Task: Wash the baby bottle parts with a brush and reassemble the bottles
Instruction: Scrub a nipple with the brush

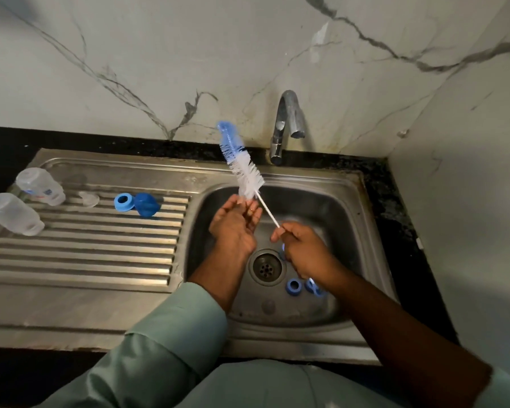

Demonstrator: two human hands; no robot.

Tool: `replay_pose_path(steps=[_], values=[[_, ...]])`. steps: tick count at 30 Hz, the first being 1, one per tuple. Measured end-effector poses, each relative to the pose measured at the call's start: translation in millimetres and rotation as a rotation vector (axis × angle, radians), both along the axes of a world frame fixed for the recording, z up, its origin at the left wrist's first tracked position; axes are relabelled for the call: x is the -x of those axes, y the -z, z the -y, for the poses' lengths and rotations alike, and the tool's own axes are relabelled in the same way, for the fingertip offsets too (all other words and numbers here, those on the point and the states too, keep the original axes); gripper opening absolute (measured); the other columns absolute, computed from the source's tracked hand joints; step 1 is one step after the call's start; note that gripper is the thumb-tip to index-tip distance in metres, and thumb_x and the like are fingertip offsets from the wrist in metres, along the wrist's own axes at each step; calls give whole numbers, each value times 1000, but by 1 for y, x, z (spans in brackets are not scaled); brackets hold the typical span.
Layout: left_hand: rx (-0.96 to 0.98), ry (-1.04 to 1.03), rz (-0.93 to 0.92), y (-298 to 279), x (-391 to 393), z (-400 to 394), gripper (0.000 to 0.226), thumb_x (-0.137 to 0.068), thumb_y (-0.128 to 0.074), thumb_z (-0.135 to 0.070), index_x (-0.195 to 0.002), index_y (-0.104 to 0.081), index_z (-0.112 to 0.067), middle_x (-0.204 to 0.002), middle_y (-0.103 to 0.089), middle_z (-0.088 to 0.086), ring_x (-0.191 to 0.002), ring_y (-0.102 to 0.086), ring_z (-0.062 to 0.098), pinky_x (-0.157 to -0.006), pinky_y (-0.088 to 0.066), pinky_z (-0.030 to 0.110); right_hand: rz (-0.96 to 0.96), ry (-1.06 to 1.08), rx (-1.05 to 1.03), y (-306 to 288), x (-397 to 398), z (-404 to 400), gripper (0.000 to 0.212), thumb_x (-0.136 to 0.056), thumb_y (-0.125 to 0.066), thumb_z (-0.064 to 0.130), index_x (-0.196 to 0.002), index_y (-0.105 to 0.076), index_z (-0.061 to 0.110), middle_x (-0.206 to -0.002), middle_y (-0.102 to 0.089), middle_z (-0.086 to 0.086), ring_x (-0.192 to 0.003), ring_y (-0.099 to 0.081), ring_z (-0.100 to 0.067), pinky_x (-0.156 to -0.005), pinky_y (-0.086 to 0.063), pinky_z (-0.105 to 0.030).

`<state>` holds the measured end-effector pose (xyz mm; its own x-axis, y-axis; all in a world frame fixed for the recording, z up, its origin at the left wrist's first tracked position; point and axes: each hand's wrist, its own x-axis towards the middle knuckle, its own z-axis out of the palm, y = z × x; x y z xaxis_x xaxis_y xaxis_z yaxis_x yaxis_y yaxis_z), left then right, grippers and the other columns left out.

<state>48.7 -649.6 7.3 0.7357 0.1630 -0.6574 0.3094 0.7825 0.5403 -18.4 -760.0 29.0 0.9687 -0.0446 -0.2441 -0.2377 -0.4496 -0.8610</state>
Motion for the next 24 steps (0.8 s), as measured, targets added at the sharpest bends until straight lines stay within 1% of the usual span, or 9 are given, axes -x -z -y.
replay_pose_path(steps=[2,4,7,10,13,17,20,22,24], values=[[-12,-26,23,4,-6,-14,21,-95,-51,5,-102,-65,-9,-90,-71,14,-69,-69,19,-64,-60,29,0,-104,23,4,7,4,31,-97,-45,11,-74,-62,22,-52,-54,18,-46,-48,5,-53,-33,-13],[21,-10,50,9,-8,-25,25,-94,-54,1,-116,-64,-5,-103,-71,15,-80,-70,21,-64,-61,31,-16,-134,49,5,11,7,28,-98,-44,10,-79,-64,18,-53,-54,22,-50,-49,10,-56,-31,-10],[90,99,78,12,-6,-31,34,-92,-60,-11,-126,-60,-10,-98,-70,6,-83,-67,16,-77,-60,42,-56,-87,20,0,13,9,26,-99,-41,8,-85,-62,9,-44,-50,21,-44,-49,10,-43,-36,-10],[21,253,79,15,-3,-33,31,-95,-60,-19,-125,-57,-22,-88,-65,-2,-79,-59,14,-79,-56,50,-88,-87,-22,-3,17,11,24,-99,-38,7,-88,-60,5,-38,-47,24,-40,-48,10,-40,-38,-8],[6,319,121,13,0,-31,28,-96,-58,-18,-123,-58,-22,-97,-71,1,-86,-66,18,-84,-54,55,-52,-25,-56,-1,19,12,24,-99,-39,8,-88,-60,7,-40,-48,24,-40,-48,9,-39,-36,-10],[-160,87,60,10,-3,-31,32,-89,-63,-3,-118,-61,-17,-103,-71,9,-94,-67,24,-85,-55,49,133,31,15,6,25,19,22,-98,-45,8,-87,-64,11,-53,-53,15,-46,-45,0,-52,-35,-13],[-144,66,53,10,-1,-27,31,-88,-66,-5,-118,-64,-14,-105,-73,10,-94,-69,23,-82,-56,44,119,-75,108,10,23,17,22,-98,-47,14,-85,-64,17,-68,-59,4,-56,-54,-6,-57,-45,-22],[-114,125,76,10,3,-17,28,-93,-61,-10,-121,-65,-11,-107,-72,12,-81,-68,19,-73,-56,38,58,-121,158,15,16,11,25,-97,-46,15,-78,-61,24,-74,-61,5,-65,-58,-10,-62,-48,-27],[-109,129,78,8,3,-14,28,-95,-58,-9,-122,-65,-8,-106,-71,14,-71,-65,15,-64,-55,33,43,-110,156,17,12,5,26,-96,-46,12,-77,-59,24,-75,-59,7,-68,-54,-4,-64,-41,-20]])
